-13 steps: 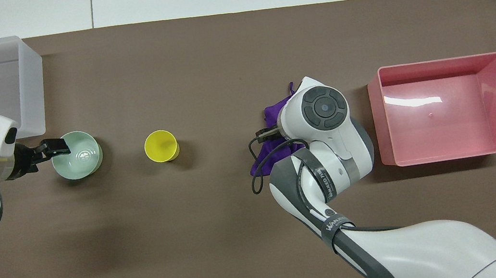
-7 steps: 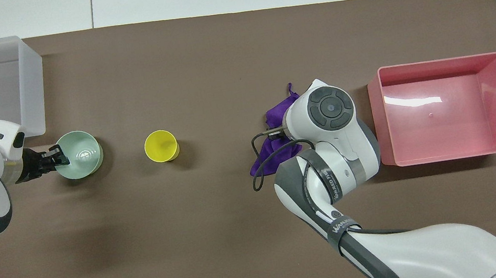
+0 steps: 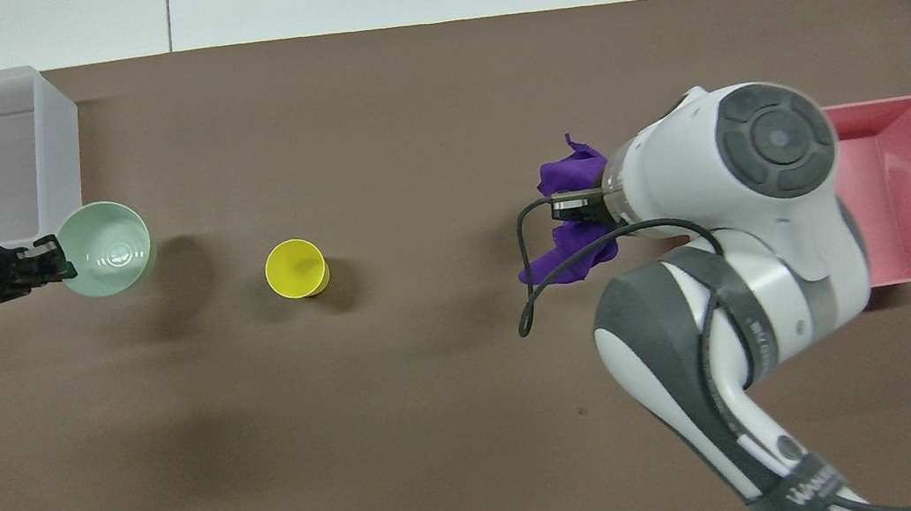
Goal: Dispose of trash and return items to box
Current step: 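Carry the bowl into the clear box while the right gripper carries the cloth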
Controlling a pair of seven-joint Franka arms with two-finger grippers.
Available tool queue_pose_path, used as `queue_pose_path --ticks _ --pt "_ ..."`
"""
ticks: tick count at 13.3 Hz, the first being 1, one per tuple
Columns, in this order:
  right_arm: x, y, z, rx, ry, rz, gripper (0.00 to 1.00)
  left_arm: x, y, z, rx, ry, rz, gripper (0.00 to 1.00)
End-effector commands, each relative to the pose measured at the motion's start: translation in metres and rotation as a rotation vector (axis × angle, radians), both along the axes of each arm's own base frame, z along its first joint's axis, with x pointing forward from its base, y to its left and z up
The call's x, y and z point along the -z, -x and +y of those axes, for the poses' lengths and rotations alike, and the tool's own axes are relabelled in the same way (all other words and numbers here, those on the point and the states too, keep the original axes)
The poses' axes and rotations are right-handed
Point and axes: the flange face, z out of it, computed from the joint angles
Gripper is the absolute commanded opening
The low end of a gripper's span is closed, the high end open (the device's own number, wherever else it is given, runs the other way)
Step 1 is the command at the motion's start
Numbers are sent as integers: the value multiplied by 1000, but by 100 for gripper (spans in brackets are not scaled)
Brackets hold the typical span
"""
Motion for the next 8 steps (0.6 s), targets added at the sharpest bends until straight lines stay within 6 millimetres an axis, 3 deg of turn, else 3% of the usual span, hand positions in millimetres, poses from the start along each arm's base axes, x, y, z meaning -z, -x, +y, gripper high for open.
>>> queue_pose_path --ticks 1,3,5,8 --pt "-44 6 -59 46 74 -38 0 -27 -28 27 -31 15 -46 0" --pt "-55 4 -113 83 98 -34 0 -37 -54 50 -55 8 -80 0" --pt "-49 1 -175 80 121 -27 0 -38 -87 96 -100 0 -108 0" --pt "-29 6 -239 105 135 14 0 -18 -133 141 -117 -28 -120 0"
